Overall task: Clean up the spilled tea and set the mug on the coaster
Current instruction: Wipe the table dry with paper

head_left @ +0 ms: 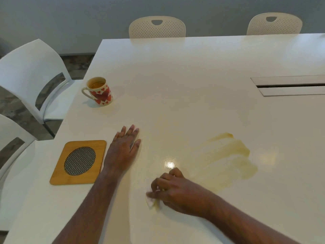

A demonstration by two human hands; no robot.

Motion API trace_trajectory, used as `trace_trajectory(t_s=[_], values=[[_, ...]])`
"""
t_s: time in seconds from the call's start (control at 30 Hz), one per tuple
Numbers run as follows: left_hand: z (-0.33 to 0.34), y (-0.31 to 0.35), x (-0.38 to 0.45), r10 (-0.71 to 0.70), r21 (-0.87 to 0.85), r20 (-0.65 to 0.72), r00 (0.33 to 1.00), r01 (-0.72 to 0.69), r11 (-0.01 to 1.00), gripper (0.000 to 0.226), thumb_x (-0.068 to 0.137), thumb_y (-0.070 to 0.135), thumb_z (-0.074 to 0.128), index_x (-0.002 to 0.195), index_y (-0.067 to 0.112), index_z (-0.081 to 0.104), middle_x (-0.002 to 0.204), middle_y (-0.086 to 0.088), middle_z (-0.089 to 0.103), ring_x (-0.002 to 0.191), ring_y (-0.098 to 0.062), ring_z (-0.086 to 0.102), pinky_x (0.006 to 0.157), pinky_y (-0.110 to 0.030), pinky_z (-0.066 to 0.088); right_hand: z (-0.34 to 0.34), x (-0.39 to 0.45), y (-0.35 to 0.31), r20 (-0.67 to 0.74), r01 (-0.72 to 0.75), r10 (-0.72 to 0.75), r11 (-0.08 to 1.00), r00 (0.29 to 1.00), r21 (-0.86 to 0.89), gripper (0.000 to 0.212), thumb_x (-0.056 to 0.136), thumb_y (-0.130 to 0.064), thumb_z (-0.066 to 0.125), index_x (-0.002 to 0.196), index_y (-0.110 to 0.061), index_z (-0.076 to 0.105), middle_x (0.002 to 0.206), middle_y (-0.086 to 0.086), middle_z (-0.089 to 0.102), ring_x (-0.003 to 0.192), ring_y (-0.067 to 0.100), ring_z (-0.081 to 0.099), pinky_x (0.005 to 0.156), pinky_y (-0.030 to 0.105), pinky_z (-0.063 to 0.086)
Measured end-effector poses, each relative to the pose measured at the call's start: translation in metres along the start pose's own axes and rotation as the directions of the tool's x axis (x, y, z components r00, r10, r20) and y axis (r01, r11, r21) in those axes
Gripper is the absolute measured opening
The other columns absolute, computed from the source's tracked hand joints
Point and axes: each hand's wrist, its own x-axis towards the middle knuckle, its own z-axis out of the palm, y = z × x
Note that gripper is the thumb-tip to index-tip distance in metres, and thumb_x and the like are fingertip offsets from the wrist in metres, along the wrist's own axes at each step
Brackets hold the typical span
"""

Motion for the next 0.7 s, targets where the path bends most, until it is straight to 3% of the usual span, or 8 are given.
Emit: trace_trajectory(t_s=[0.1,0.17,0.23,0.4,0.53,0.63,0.7], values=[[0.001,0.000,0.001,-0.004,0.010,-0.004,1.000,0.004,1.000,0.052,0.110,0.044,0.035,0.160,0.028,0.038,0.169,0.008,0.030,0.160,-0.014,0.015,0.130,-0.039,0.016,0.002,-0.005,0.019,-0.093,-0.012,0.005,0.997,0.996,-0.076,0.030,0.105,-0.029,0.049,0.129,-0.038,0.065,0.119,-0.013,0.056,0.103,0.008,0.053,0.092,0.035,0.034],[0.001,0.000,0.001,-0.006,0.019,-0.004,1.000,0.006,1.000,0.056,0.108,0.046,0.032,0.160,0.028,0.039,0.168,0.008,0.031,0.159,-0.015,0.017,0.130,-0.038,0.015,0.006,0.002,0.035,-0.237,-0.168,0.141,0.981,0.961,-0.098,0.020,0.105,-0.030,0.054,0.108,-0.036,0.073,0.107,-0.013,0.059,0.093,0.009,0.058,0.085,0.037,0.033],[0.002,0.001,0.001,-0.006,0.025,0.000,1.000,0.006,1.000,0.055,0.109,0.045,0.032,0.160,0.027,0.038,0.169,0.008,0.030,0.160,-0.015,0.016,0.129,-0.037,0.013,-0.001,0.011,0.057,-0.394,-0.371,0.310,0.925,0.865,-0.087,0.028,0.104,-0.029,0.053,0.088,-0.033,0.074,0.097,-0.011,0.062,0.087,0.012,0.062,0.082,0.039,0.031],[0.000,0.004,0.000,-0.013,0.022,0.004,1.000,0.013,1.000,0.052,0.111,0.040,0.038,0.161,0.027,0.036,0.169,0.008,0.027,0.160,-0.015,0.013,0.129,-0.036,0.011,-0.028,0.015,0.106,-0.350,-0.601,0.531,0.789,0.771,-0.127,0.033,0.095,-0.019,0.054,0.116,-0.034,0.074,0.107,-0.007,0.060,0.099,0.022,0.059,0.084,0.042,0.029],[0.004,0.008,-0.001,-0.054,0.035,0.009,0.998,0.054,0.998,0.052,0.111,0.035,0.037,0.162,0.026,0.034,0.171,0.006,0.025,0.160,-0.018,0.012,0.129,-0.036,0.007,-0.019,0.023,0.073,-0.186,-0.493,0.473,0.867,0.861,-0.075,0.035,0.097,-0.004,0.056,0.124,-0.022,0.069,0.116,0.005,0.061,0.108,0.029,0.053,0.086,0.041,0.026],[0.006,0.011,-0.001,-0.072,0.056,0.000,0.997,0.071,0.996,0.052,0.111,0.031,0.036,0.162,0.025,0.033,0.171,0.005,0.023,0.161,-0.019,0.011,0.128,-0.036,0.004,0.001,0.017,0.033,-0.252,-0.346,0.333,0.938,0.909,-0.008,0.021,0.100,-0.019,0.063,0.115,-0.033,0.070,0.110,-0.008,0.060,0.100,0.019,0.057,0.085,0.041,0.028],[0.006,0.011,-0.001,-0.070,0.058,-0.001,0.998,0.069,0.996,0.053,0.111,0.031,0.036,0.163,0.025,0.032,0.171,0.005,0.022,0.161,-0.019,0.010,0.129,-0.036,0.004,0.010,0.003,0.008,-0.212,-0.191,0.191,0.981,0.958,0.024,0.020,0.104,-0.027,0.058,0.119,-0.037,0.067,0.113,-0.013,0.057,0.100,0.011,0.056,0.087,0.038,0.029]])
